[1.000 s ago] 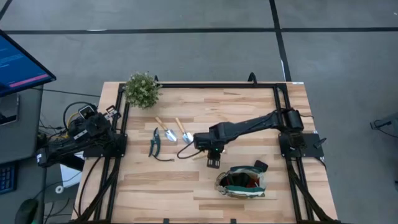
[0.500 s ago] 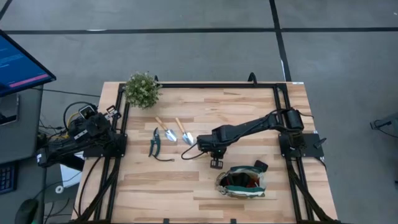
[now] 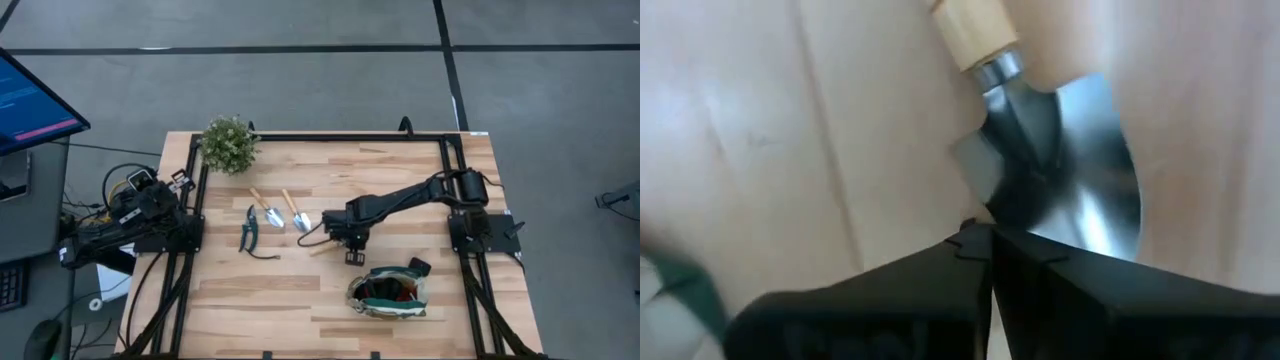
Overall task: Pick & Place Garden tools in Gardening bag
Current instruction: Put the brown trowel into the gardening bag
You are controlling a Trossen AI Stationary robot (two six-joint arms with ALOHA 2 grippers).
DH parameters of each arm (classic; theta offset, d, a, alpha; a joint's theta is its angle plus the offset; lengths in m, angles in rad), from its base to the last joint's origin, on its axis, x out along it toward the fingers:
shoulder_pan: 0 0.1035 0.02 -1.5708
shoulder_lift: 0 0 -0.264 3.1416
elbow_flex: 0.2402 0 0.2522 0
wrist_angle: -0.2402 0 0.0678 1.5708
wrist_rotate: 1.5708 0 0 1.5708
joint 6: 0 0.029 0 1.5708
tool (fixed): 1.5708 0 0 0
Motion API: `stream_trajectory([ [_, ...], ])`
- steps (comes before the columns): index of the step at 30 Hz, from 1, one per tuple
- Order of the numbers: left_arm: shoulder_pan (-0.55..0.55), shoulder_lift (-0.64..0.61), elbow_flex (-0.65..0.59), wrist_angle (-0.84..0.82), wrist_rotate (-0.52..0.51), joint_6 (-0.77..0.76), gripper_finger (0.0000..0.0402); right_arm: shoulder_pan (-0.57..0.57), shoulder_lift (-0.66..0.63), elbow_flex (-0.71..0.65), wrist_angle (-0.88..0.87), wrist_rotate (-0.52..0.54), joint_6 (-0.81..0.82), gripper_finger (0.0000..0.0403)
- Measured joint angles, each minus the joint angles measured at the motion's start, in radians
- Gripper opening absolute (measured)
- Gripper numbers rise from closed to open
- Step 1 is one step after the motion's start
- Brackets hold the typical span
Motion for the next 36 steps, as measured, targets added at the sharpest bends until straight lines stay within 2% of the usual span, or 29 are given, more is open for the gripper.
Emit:
stream_trajectory([
  [5,0.0,0.0,0.0,-0.003,0.0,0.0,0.0017,-0.075,0.001,0.001,0.039,0.025,-0.029,0.0001],
  [10,0.0,0.0,0.0,-0.003,0.0,0.0,0.0017,-0.133,-0.004,0.0,0.064,0.099,-0.04,0.0001],
  [14,0.0,0.0,0.0,-0.003,0.0,0.0,0.0017,-0.182,0.004,0.035,0.073,0.241,-0.031,0.0],
  [17,0.0,0.0,0.0,-0.003,0.0,0.0,0.0017,-0.218,0.002,0.083,0.07,0.317,0.022,0.0],
  [20,0.0,0.0,0.0,-0.004,0.0,0.0,0.0017,-0.233,0.002,0.136,-0.005,0.31,0.137,0.0],
  [23,0.0,0.0,0.0,-0.004,0.0,0.0,0.0017,-0.215,0.002,0.206,-0.091,0.302,0.244,0.0],
  [29,0.0,0.0,0.0,-0.004,0.0,0.0,0.0017,-0.114,-0.001,0.332,-0.23,0.293,0.357,0.0],
  [36,0.0,0.0,0.0,-0.004,0.0,0.0,0.0017,-0.016,0.0,0.39,-0.224,0.292,0.484,0.0015],
])
